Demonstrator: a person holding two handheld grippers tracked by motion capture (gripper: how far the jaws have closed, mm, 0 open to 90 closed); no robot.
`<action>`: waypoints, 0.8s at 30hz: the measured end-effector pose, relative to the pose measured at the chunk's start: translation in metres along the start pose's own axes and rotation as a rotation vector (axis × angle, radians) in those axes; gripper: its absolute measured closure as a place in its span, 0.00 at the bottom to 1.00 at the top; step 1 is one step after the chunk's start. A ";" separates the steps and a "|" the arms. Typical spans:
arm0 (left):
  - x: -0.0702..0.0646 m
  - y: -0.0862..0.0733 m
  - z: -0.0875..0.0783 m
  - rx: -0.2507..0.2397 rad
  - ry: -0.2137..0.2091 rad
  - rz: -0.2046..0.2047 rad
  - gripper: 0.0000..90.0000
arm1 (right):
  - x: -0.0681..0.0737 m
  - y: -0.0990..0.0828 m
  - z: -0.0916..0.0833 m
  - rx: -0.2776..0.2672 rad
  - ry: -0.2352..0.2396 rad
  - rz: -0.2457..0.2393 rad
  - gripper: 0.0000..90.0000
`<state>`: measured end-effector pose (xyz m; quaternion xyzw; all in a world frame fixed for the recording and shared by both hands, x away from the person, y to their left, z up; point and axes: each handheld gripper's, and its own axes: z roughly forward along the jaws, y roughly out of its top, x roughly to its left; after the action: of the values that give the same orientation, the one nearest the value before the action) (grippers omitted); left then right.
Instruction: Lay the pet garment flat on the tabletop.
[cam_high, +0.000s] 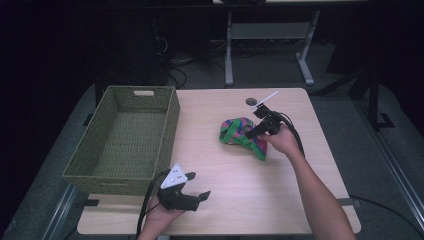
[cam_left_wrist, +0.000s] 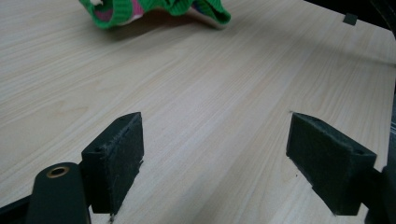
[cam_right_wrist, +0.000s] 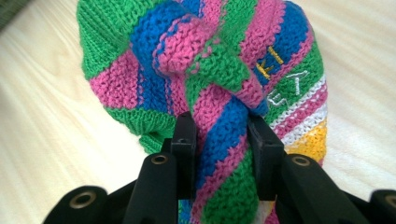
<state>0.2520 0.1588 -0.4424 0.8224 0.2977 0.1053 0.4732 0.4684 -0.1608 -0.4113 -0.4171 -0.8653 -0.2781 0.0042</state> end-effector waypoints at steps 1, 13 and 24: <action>0.000 0.000 0.000 0.001 0.001 0.000 0.21 | 0.000 0.000 -0.005 -0.018 0.008 0.004 0.76; 0.000 0.000 -0.001 0.000 0.002 0.002 0.21 | -0.004 -0.005 -0.039 -0.081 0.031 0.024 0.76; 0.001 -0.001 -0.001 0.000 0.000 -0.002 0.21 | 0.000 -0.008 -0.053 -0.100 0.053 0.002 0.76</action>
<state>0.2518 0.1601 -0.4424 0.8220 0.2986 0.1050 0.4734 0.4509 -0.1907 -0.3701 -0.4101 -0.8494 -0.3320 0.0066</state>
